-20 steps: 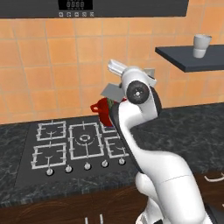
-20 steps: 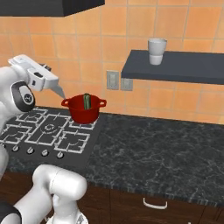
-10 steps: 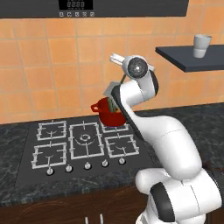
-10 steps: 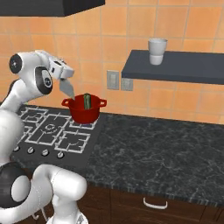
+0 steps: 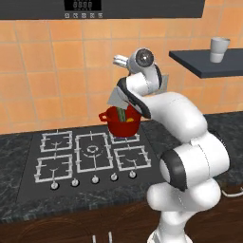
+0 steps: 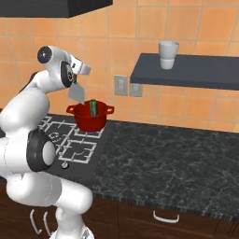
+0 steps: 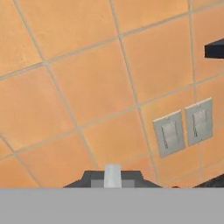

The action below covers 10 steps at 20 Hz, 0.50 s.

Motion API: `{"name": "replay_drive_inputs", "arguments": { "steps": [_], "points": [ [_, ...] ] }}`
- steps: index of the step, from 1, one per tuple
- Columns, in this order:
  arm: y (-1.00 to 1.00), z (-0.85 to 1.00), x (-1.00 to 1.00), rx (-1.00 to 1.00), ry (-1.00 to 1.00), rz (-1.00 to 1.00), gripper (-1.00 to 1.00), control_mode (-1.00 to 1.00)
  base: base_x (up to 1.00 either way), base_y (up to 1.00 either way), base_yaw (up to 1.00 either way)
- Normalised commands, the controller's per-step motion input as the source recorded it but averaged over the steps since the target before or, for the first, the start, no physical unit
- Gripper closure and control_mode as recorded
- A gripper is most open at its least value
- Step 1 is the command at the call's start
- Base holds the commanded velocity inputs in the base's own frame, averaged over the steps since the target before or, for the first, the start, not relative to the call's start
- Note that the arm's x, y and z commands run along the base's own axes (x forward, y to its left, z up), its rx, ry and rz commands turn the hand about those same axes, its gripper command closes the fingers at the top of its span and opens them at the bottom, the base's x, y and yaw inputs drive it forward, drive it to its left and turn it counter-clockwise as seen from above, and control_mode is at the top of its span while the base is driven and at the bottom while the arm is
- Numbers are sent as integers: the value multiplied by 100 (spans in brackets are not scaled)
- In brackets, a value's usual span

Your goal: Put the cucumber and lemon in the pot. Retrieve the spatula and lightly stir the vegetables in the pot.

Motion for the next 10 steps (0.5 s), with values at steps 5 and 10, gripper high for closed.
{"name": "replay_drive_inputs", "arguments": {
  "steps": [5, 10],
  "points": [
    [0, -46, 94, -15, 0, 17, 100, -100, 0, 0, 0],
    [6, -51, 80, -15, 0, 18, 100, -100, 0, 0, 0]
  ]
}}
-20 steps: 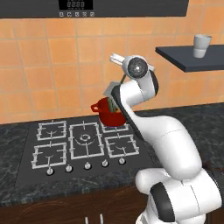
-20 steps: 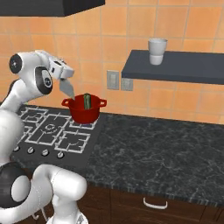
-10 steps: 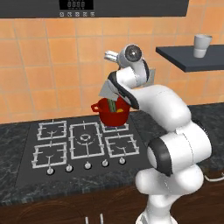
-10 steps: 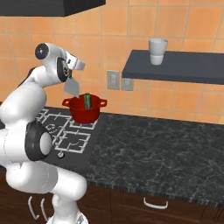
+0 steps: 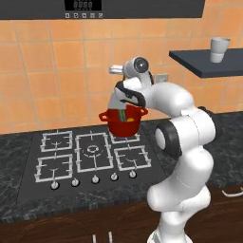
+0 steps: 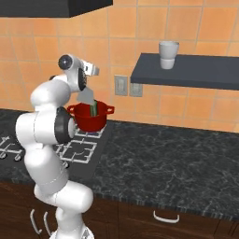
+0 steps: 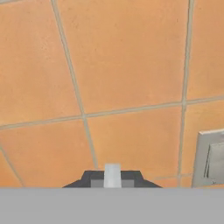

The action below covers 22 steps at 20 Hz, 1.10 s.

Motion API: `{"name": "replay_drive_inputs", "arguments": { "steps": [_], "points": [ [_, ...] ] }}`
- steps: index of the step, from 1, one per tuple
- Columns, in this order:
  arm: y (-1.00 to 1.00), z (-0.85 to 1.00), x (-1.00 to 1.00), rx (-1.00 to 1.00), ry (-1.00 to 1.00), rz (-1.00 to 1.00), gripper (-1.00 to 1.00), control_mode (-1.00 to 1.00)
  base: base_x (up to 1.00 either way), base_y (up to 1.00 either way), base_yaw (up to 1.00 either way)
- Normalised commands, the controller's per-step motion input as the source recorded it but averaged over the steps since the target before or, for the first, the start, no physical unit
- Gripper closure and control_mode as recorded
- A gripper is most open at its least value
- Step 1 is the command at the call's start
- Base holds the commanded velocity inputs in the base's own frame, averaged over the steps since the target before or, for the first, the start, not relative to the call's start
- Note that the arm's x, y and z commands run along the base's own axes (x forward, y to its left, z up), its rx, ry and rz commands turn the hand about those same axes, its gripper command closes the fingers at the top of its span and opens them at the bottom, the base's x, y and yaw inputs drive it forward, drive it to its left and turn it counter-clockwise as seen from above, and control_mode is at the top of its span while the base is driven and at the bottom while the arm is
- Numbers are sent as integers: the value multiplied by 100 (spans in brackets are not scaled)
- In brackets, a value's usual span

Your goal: Put the cucumber and lemon in the pot. Retrieve the spatula and lightly stir the vegetables in the pot.

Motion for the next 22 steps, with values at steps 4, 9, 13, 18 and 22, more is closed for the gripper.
{"name": "replay_drive_inputs", "arguments": {
  "steps": [4, 9, 13, 18, 22],
  "points": [
    [9, -42, 69, -12, 0, 20, 100, -100, 0, 0, 0],
    [3, -37, 53, -16, -2, 17, 100, -100, 0, 0, 0],
    [-9, -7, -14, -17, -9, 10, 100, -100, 0, 0, 0],
    [-21, 0, -45, -16, -13, 12, 100, -100, 0, 0, 0],
    [0, 9, -47, -15, -13, 2, 100, -100, 0, 0, 0]
  ]
}}
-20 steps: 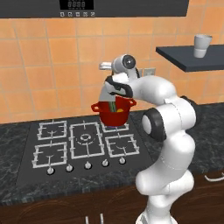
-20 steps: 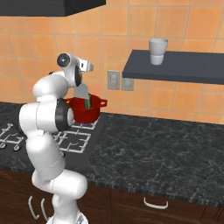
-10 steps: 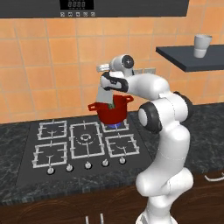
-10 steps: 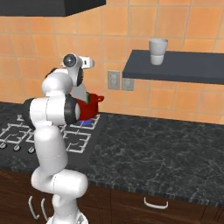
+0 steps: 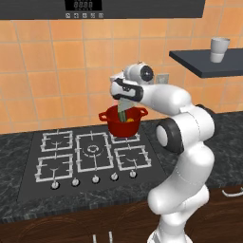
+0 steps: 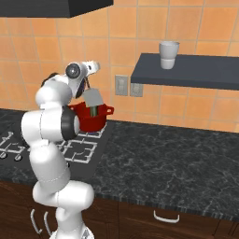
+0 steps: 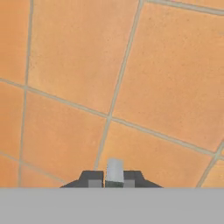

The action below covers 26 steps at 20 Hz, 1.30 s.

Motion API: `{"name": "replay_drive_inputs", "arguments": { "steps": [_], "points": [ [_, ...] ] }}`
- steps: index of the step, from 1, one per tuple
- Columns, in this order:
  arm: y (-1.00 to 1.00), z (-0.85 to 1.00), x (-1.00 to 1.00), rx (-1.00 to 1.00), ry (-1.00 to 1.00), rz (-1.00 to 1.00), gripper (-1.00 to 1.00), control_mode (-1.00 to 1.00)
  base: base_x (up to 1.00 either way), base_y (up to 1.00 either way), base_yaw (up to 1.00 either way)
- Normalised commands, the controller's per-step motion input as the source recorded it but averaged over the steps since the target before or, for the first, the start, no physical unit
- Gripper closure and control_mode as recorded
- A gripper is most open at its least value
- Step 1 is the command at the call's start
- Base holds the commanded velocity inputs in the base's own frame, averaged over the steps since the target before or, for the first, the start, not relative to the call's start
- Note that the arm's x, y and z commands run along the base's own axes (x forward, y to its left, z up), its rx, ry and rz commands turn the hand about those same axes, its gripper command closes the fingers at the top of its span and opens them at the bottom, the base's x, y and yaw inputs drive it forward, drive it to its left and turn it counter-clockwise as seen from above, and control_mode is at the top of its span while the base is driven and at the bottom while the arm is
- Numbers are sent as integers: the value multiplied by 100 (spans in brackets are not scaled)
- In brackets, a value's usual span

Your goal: Put the cucumber and lemon in the pot. Retrieve the spatula and lightly stir the vegetables in the pot.

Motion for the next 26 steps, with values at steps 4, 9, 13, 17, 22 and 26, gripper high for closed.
{"name": "replay_drive_inputs", "arguments": {
  "steps": [4, 9, 13, 17, 22, 26],
  "points": [
    [0, -4, -4, -10, -1, 14, 100, -100, 0, 0, 0],
    [15, -8, -14, -2, 0, 21, 100, -100, 0, 0, 0],
    [1, -12, -38, 0, 0, 17, 100, -100, 0, 0, 0],
    [-9, -38, -1, 0, 2, 19, 100, -100, 0, 0, 0],
    [-19, -50, 1, 0, 6, 19, 100, -100, 0, 0, 0],
    [-21, -45, 12, -1, 0, 21, 100, -100, 0, 0, 0]
  ]
}}
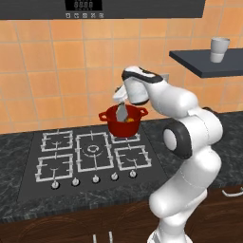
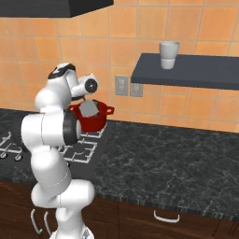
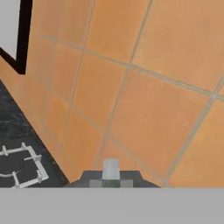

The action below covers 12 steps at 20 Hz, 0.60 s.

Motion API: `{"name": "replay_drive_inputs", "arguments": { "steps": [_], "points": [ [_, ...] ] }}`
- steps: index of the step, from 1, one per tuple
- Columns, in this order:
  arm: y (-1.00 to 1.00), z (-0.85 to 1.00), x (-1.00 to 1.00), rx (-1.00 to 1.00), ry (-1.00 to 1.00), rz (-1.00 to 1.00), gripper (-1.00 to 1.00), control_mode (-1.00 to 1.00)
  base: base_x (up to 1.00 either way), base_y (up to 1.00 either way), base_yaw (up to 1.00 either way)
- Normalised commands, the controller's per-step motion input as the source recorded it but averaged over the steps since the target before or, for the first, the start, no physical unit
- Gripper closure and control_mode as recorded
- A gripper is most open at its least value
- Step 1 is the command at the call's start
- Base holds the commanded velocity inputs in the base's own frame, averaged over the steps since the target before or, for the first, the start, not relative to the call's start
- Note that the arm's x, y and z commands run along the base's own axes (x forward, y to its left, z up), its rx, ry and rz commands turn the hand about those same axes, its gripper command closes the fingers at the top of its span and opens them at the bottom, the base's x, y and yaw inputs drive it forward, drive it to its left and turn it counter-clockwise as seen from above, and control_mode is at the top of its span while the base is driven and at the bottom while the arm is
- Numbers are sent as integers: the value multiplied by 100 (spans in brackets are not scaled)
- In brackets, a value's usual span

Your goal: Put the cucumber and lemon in the pot. Retrieve the spatula and lightly stir the vegetables in the pot.

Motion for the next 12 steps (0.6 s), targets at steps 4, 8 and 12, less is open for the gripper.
{"name": "replay_drive_inputs", "arguments": {
  "steps": [4, 8, 12],
  "points": [
    [-20, -50, 12, -3, 0, 22, 100, -100, 0, 0, 0],
    [-12, -47, 4, -3, 0, 23, 100, -100, 0, 0, 0],
    [0, 28, -30, 0, -12, 21, 100, -100, 0, 0, 0]
  ]
}}
